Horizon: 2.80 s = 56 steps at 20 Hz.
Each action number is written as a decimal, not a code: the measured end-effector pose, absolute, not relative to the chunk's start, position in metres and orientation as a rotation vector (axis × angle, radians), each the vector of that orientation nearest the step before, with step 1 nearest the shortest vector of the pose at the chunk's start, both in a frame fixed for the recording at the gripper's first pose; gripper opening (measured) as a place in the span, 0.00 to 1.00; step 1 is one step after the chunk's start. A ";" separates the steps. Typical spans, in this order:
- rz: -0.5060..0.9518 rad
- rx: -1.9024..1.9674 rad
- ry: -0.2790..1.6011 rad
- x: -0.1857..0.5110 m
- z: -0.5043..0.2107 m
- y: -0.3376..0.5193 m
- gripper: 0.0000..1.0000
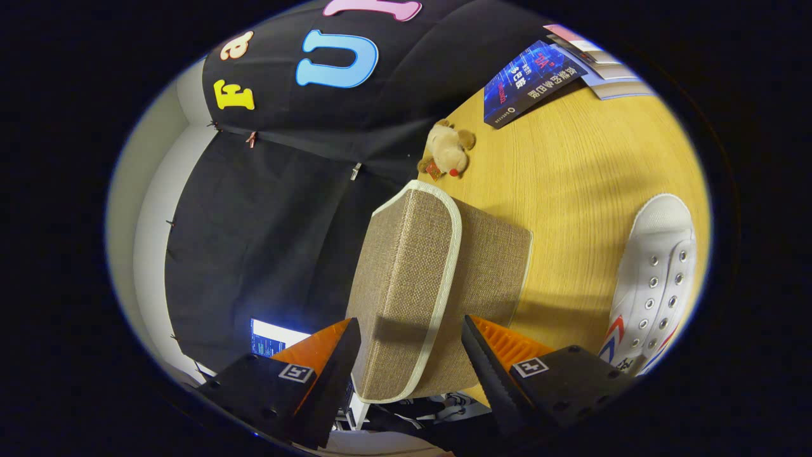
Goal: Open the storage box then place both shoes into the box .Put the left shoe in first, then the right shoe, with the right side of both shoes facing outward in a uniform manner.
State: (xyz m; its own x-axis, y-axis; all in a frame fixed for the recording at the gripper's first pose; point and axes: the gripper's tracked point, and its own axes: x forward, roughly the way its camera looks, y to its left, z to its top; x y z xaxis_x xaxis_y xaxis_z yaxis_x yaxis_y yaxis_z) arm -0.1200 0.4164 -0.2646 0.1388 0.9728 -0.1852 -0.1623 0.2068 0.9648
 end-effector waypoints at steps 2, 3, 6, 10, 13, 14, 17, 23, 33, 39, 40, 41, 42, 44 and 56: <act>1.085 1.085 1.101 -0.121 -0.262 0.423 0.96; 1.099 1.143 1.113 -0.121 -0.261 0.424 0.96; 1.116 1.275 1.138 -0.118 -0.261 0.434 0.93; 1.105 1.352 1.229 -0.116 -0.272 0.437 0.66; 1.149 1.351 1.260 -0.129 -0.267 0.435 0.62; 1.134 1.329 1.257 -0.127 -0.273 0.430 0.52; 1.101 1.348 1.204 -0.115 -0.270 0.422 0.20; 1.144 1.409 1.115 -0.118 -0.229 0.417 0.11; 1.257 1.182 0.878 -0.104 -0.089 0.466 0.11; 1.268 0.973 0.805 -0.105 -0.040 0.530 0.14; 1.267 0.964 0.803 -0.106 -0.036 0.539 0.15; 1.272 0.962 0.804 -0.107 -0.032 0.547 0.15; 1.268 0.961 0.806 -0.106 -0.030 0.556 0.15; 1.249 0.945 0.796 -0.104 -0.029 0.573 0.15; 1.207 0.868 0.771 -0.101 -0.039 0.613 0.44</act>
State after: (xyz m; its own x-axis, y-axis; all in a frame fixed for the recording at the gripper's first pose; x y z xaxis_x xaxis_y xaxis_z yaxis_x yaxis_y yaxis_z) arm -0.1013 0.6128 -0.0390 0.1924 0.9803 -0.0454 -0.4535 0.1299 0.8818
